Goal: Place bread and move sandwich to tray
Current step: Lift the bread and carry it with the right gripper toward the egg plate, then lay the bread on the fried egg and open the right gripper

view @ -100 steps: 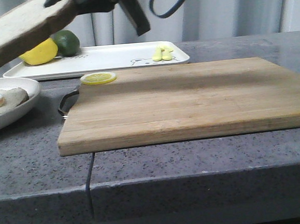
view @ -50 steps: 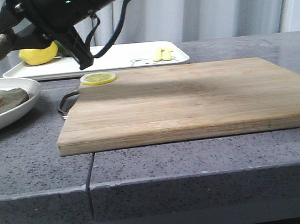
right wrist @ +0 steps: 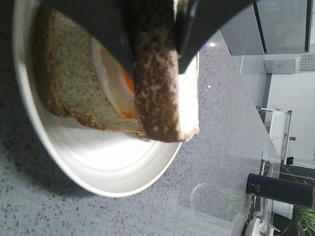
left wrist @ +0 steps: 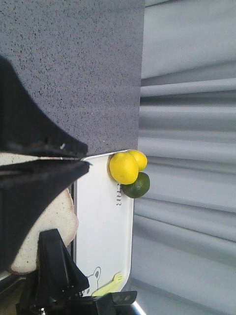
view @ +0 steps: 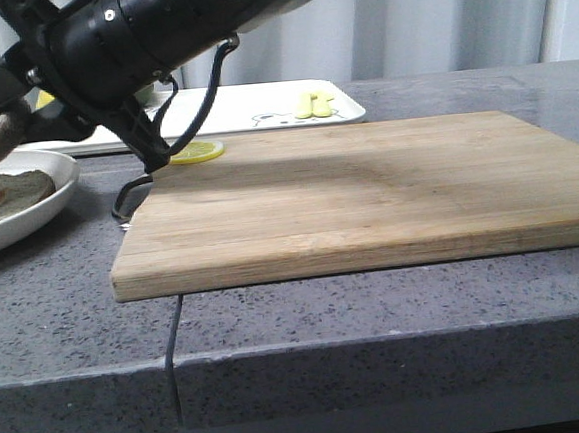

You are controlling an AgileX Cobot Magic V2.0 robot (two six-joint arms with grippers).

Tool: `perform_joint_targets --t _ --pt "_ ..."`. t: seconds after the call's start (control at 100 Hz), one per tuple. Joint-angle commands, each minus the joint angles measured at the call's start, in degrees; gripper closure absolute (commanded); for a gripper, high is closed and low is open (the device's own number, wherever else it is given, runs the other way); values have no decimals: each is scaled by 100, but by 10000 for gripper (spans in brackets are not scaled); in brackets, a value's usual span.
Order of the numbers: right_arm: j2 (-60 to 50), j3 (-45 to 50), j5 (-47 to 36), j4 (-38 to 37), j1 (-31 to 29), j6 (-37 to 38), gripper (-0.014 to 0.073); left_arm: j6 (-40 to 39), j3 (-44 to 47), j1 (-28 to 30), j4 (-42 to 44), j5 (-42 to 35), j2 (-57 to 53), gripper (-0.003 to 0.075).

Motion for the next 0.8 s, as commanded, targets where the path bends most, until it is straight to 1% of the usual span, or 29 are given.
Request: perform_joint_targets --t 0.0,0.04,0.09,0.24,0.43,0.55,0.63,0.69,0.79 --pt "-328 -211 41 178 -2 -103 295 -52 -208 -1 -62 -478 68 740" --pt "-328 -211 29 143 -15 -112 258 -52 -208 -1 -62 -478 68 740" --pt "-328 -211 29 99 -33 -109 244 -52 -208 -1 -62 -478 68 740" --pt "-348 -211 61 -165 -99 -234 243 -52 -208 -1 -62 -478 68 740" --pt "-509 -211 64 -317 -190 -729 243 -52 -208 -1 -62 -468 68 740" --pt "-688 -211 303 -371 -333 -1145 250 -52 -305 -1 -62 -188 68 740" --pt "-810 -211 581 -468 -457 -1374 288 -52 -442 -1 -62 109 78 740" --pt "-948 -211 776 -687 -556 -1425 356 -52 -600 11 -62 383 126 740" --pt "-1164 -211 954 -1101 -653 -1548 501 -52 -914 107 -28 929 363 739"
